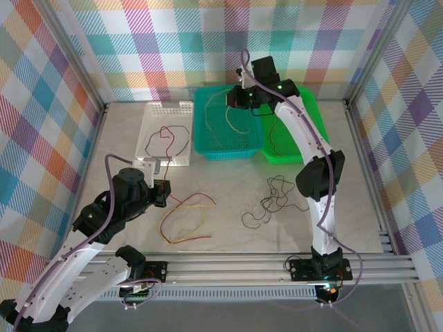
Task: Untangle the cables
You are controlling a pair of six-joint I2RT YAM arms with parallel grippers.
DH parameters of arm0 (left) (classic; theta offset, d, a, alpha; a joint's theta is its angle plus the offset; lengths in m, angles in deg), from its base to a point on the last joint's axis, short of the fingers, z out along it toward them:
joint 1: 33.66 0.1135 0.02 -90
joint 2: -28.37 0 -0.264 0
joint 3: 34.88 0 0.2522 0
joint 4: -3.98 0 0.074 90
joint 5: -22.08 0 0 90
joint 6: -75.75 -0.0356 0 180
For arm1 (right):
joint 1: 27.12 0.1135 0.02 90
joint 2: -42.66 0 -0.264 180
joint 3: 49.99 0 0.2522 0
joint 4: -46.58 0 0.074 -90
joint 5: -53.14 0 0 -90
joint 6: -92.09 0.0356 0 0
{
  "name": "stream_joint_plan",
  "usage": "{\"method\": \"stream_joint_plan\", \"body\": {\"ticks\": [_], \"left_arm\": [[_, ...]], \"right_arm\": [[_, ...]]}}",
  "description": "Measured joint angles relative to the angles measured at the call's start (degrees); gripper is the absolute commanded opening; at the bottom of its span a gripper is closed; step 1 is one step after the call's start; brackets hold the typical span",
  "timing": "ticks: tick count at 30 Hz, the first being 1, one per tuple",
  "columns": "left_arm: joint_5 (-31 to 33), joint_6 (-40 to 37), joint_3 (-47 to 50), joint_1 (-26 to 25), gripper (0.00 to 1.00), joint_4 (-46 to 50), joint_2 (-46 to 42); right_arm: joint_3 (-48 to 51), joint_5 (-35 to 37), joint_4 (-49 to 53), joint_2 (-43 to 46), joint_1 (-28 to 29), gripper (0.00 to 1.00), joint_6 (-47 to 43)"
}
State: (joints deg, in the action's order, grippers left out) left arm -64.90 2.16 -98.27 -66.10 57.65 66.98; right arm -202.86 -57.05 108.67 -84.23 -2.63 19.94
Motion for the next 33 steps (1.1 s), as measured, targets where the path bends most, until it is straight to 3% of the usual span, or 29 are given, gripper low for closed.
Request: {"method": "stream_joint_plan", "body": {"ticks": [15, 21, 25, 26, 28, 33], "left_arm": [[-3.06, 0.55, -4.02, -0.20, 0.00, 0.35, 5.95], [-4.98, 0.83, -15.23, -3.63, 0.00, -1.53, 17.11], [-6.01, 0.33, -26.80, -7.08, 0.00, -3.96, 29.57], [-6.29, -0.07, -29.92, -7.76, 0.00, -4.57, 32.76], [-7.19, -1.22, -36.48, -8.87, 0.00, -5.49, 39.06], [-9.68, -4.24, -54.97, -10.51, 0.00, -6.08, 55.52]], "right_arm": [[-3.69, 4.85, 7.34, 0.98, 0.63, 0.57, -1.53], [19.45, 9.64, 0.35, 24.72, 0.63, 0.75, -3.69], [32.52, 15.37, -6.12, 43.69, 0.61, 0.84, -5.55], [35.32, 17.09, -7.43, 48.15, 0.61, 0.92, -5.92], [40.48, 20.46, -9.88, 55.65, 0.61, 0.98, -6.82], [51.69, 27.41, -11.87, 69.57, 0.61, 1.00, -8.28]]}}
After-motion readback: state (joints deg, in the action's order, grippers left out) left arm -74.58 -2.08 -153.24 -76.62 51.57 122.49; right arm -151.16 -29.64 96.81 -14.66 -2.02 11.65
